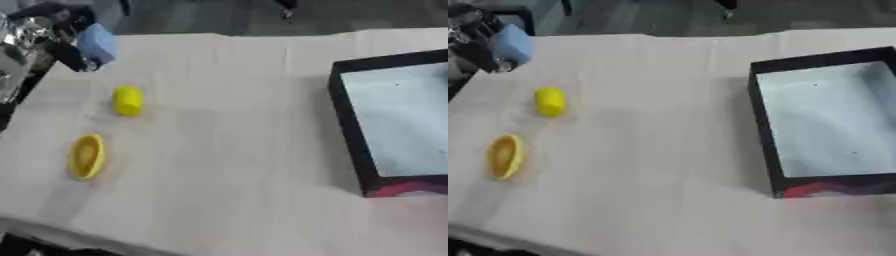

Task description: Pick up the objects with one hand, pass them to the other hand, and then place them into the box on the other side of the table.

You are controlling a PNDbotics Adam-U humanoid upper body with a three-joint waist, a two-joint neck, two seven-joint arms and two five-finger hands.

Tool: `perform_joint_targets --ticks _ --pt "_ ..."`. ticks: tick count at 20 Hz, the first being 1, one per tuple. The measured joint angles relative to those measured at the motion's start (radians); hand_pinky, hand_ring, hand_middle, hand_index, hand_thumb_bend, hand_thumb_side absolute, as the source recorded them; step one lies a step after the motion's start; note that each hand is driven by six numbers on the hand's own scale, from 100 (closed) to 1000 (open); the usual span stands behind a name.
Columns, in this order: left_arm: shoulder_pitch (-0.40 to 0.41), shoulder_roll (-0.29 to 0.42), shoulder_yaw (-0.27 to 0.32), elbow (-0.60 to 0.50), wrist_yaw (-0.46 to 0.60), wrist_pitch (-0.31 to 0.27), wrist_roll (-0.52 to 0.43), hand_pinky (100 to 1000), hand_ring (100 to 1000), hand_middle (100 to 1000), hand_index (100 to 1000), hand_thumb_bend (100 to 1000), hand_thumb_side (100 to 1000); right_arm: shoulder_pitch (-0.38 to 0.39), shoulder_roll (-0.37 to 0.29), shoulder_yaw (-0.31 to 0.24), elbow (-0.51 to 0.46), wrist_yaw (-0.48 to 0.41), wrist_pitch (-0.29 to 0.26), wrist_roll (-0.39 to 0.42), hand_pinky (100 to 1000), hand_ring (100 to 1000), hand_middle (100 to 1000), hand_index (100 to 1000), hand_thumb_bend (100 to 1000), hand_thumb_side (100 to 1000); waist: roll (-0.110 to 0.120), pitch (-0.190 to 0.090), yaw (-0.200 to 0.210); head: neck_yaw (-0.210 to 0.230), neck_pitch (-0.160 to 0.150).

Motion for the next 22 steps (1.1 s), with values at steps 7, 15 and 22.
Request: perform_joint_targets --ticks 7,15,22 --pt "0.035 -0.066 -0.022 -0.125 0.086 0.057 0.064 832 797 687 574 100 100 -0.092 -0.017 0.048 0.0 -0.04 0.007 0.013 1000 1000 847 1000 118 325 -0.001 -0.014 -0.001 -0.029 0.001" --pt "0.068 -0.168 -0.026 -0.193 0.137 0.088 0.167 813 767 668 573 100 100 -0.239 -0.032 0.138 0.007 -0.058 -0.03 0.052 1000 1000 881 1000 193 275 -0.004 -0.033 -0.002 -0.061 0.013" --pt "0.106 -0.256 -0.042 -0.227 0.157 0.074 0.279 795 748 651 568 100 100 -0.397 -0.003 0.245 0.086 0.028 -0.08 0.156 1000 1000 898 1000 258 243 -0.005 -0.035 -0.01 -0.079 0.019"
